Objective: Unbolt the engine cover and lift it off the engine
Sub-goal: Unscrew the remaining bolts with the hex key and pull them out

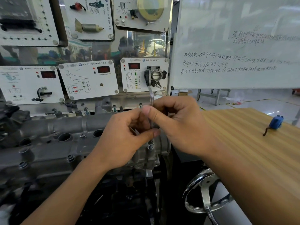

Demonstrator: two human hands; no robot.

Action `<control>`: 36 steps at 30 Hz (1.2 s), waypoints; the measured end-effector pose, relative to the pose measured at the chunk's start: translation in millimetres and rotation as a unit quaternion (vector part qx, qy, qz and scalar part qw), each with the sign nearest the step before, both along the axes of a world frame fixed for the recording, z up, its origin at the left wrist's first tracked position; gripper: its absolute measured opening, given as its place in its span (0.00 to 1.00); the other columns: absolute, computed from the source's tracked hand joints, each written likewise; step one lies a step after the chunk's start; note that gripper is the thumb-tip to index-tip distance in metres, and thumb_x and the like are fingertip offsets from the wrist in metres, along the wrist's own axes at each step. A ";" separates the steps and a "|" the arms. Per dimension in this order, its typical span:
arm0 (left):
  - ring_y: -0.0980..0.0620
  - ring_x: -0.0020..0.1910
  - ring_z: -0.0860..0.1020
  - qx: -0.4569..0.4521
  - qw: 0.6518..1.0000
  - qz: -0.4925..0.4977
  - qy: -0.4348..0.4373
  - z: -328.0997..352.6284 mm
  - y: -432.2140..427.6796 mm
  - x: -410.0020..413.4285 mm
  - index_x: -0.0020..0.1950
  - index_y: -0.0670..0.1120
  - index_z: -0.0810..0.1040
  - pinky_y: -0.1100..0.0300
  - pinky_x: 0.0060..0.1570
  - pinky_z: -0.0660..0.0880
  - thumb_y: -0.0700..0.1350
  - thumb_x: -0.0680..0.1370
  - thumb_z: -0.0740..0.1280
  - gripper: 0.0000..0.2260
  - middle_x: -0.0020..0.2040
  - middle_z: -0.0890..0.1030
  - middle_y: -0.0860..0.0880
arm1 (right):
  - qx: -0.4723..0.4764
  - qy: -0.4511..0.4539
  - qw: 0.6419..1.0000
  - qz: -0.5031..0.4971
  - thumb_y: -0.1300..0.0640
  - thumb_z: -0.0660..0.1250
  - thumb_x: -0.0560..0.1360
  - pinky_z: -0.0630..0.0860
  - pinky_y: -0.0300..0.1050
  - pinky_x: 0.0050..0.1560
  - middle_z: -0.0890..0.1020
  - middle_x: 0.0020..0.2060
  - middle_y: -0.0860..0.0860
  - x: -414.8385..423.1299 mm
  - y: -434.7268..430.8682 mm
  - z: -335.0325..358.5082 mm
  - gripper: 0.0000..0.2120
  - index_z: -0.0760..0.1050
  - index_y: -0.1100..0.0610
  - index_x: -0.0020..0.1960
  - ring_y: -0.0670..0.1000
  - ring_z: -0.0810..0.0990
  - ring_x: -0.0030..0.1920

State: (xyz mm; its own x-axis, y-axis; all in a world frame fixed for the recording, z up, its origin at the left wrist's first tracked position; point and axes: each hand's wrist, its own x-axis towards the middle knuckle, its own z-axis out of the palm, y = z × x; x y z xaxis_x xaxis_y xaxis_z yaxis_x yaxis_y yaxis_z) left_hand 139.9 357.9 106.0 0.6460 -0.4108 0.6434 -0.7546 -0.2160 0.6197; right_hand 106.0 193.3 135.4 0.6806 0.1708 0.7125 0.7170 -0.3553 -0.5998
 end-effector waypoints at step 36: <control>0.60 0.51 0.83 0.062 0.997 -0.023 0.033 2.9 15.4 4.5 0.56 0.59 0.80 0.59 0.53 0.79 0.50 0.79 0.68 0.07 0.50 0.85 0.59 | -0.026 -0.018 0.999 -0.038 0.56 0.61 0.82 0.67 0.35 0.32 0.73 0.26 0.45 4.5 -6.2 3.6 0.12 0.78 0.62 0.47 0.43 0.69 0.28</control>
State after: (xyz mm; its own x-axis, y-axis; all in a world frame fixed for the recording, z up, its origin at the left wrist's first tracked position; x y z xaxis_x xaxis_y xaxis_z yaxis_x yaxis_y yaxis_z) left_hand 144.4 373.3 108.8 0.6634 -0.5145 0.5434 -0.7244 -0.2593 0.6388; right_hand 110.6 187.1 139.0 0.6678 0.1563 0.7278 0.7068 -0.4399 -0.5540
